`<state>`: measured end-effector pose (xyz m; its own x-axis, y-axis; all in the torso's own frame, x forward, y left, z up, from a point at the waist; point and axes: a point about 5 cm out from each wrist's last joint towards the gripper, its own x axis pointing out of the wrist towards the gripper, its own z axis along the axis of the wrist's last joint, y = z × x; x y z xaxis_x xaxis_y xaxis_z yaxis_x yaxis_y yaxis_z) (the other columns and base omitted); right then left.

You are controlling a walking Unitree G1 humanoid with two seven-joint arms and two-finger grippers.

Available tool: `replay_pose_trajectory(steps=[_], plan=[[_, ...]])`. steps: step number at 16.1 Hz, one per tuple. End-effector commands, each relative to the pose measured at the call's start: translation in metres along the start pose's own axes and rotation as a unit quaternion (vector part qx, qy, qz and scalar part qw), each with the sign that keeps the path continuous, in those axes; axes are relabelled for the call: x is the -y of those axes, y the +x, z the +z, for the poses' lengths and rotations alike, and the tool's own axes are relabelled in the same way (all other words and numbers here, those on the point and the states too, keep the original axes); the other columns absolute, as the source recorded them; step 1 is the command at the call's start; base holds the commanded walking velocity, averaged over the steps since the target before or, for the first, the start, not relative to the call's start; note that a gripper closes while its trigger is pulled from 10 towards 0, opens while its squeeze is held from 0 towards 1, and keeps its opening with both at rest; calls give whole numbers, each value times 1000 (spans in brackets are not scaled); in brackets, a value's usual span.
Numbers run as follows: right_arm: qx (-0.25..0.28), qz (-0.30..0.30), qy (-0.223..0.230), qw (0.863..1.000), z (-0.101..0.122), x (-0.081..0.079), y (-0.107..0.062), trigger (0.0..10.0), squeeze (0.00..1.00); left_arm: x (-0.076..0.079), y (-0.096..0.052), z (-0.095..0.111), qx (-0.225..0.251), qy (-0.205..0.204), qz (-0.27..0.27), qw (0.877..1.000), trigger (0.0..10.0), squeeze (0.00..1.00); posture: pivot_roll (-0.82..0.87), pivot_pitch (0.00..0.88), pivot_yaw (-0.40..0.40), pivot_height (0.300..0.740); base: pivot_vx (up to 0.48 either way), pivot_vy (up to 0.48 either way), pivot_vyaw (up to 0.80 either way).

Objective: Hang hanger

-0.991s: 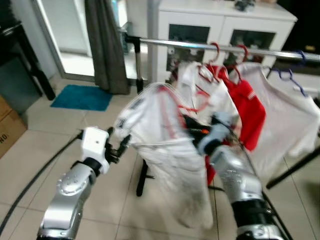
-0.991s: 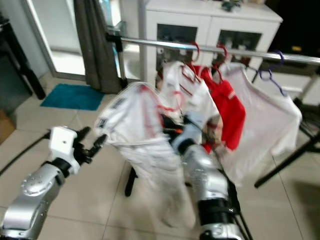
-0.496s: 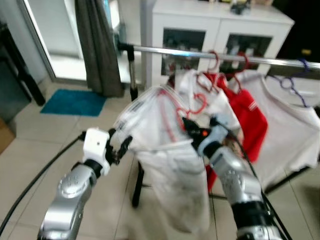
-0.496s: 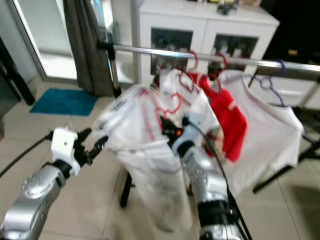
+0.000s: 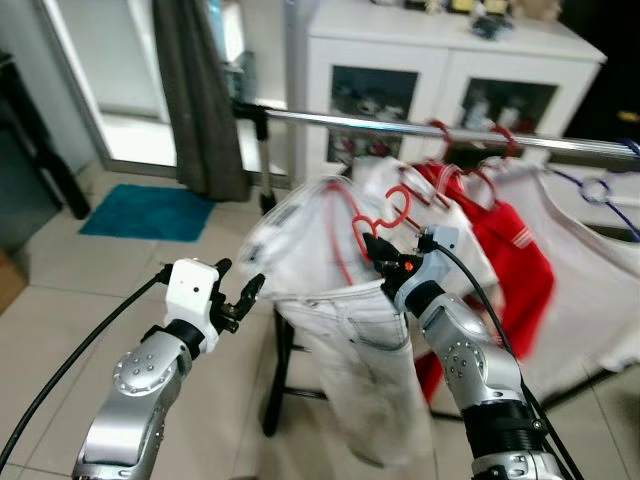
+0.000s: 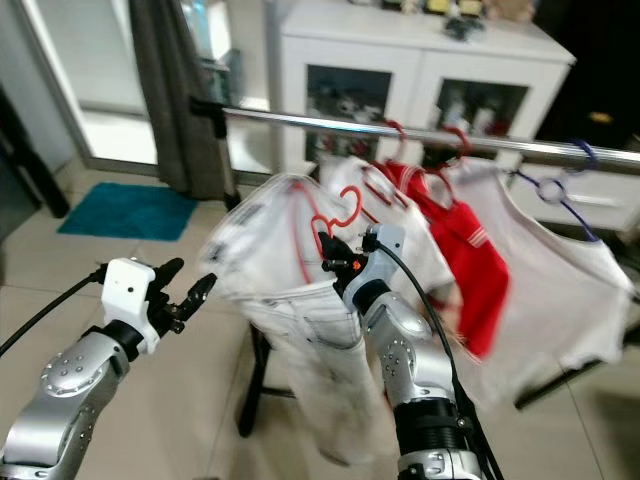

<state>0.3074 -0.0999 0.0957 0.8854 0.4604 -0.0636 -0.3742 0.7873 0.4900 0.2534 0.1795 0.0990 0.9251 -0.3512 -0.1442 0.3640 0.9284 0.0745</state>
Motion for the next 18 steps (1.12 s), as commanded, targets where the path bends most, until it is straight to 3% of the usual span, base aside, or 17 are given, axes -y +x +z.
replay_pose_trajectory(steps=[1,3,9,12,13,14,18], plan=[[27,30,-17,999,13,-14,7,10000,0,-5,-2,2,1,9,7,1000,10000,0,52,0,-34,740,360,0,0],[32,35,-36,998,15,-16,8,10000,0,-4,-3,2,1,10,6,1000,10000,0,55,0,-36,740,360,0,0],[46,41,-37,997,19,-19,10,10000,0,-6,-4,4,6,15,9,1000,10000,0,63,0,-37,740,360,0,0],[51,45,-41,997,18,-16,2,10000,0,-16,-7,4,7,16,28,999,10000,0,58,0,-28,740,0,0,0],[54,48,-40,997,19,-16,0,10000,0,-20,-8,4,10,11,33,999,10000,51,58,0,-28,740,0,0,0],[56,50,-40,996,19,-16,-2,10000,0,-23,-10,4,7,6,34,999,10000,1000,50,0,-21,740,0,0,0],[51,61,-48,996,21,-12,-12,10000,0,-32,-8,1,-19,22,24,999,10000,1000,41,0,-17,740,0,0,0]])
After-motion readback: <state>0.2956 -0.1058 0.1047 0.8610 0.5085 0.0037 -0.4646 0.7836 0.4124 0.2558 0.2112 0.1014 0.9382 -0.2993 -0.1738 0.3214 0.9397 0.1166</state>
